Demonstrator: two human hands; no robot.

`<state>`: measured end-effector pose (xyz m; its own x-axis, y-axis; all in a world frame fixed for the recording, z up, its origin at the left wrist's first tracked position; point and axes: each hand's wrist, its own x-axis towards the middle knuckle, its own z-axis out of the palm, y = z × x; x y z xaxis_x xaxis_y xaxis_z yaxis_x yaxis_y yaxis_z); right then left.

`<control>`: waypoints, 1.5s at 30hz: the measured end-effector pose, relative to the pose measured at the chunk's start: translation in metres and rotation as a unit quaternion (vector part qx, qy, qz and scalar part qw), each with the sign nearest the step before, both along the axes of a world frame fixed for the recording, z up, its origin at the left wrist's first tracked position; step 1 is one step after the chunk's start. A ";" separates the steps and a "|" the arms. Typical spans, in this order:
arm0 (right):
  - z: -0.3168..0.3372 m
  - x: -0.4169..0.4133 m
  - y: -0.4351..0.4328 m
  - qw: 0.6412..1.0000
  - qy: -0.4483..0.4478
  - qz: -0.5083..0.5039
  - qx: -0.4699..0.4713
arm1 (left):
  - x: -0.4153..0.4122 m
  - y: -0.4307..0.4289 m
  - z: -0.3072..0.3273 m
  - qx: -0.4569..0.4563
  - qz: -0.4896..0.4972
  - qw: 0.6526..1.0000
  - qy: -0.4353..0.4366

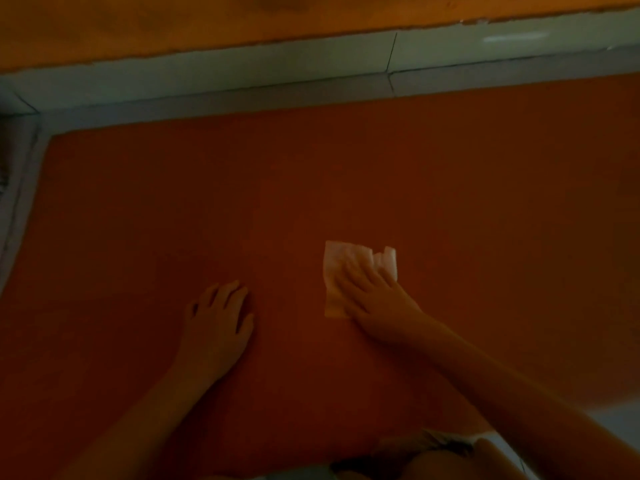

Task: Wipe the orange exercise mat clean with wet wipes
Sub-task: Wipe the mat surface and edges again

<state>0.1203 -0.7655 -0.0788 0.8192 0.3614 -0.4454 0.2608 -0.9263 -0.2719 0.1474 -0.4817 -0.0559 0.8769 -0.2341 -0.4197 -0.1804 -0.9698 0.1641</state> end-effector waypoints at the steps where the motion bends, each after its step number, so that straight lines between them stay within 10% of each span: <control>1: 0.004 -0.005 0.000 1.000 -0.001 0.023 0.011 | 0.006 0.000 0.000 -0.005 0.003 1.000 -0.007; 12: -0.019 0.062 -0.017 0.997 -0.029 -0.063 -0.041 | 0.029 -0.005 -0.023 -0.023 0.018 1.000 0.011; 19: -0.030 0.067 -0.034 0.991 -0.087 0.104 0.008 | 0.042 -0.005 -0.033 -0.024 0.011 0.999 0.018; 27: -0.032 0.162 -0.007 0.993 -0.087 -0.069 -0.038 | 0.066 -0.002 -0.038 -0.013 -0.029 0.999 -0.007; 34: -0.039 0.183 -0.035 0.991 -0.098 0.087 -0.023 | 0.113 -0.010 -0.036 0.002 0.040 0.999 0.013; 41: -0.037 0.236 -0.002 0.991 -0.098 -0.074 -0.047 | 0.118 -0.021 -0.042 -0.018 0.016 0.999 -0.041; 45: -0.036 0.230 -0.027 0.991 -0.108 0.079 -0.027 | 0.125 -0.031 -0.052 0.005 0.004 0.999 -0.054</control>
<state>0.3501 -0.7924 -0.1146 0.8321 0.4739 -0.2883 0.4510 -0.8805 -0.1458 0.2719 -0.5129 -0.1077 0.9188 -0.2234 -0.3254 -0.1892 -0.9728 0.1335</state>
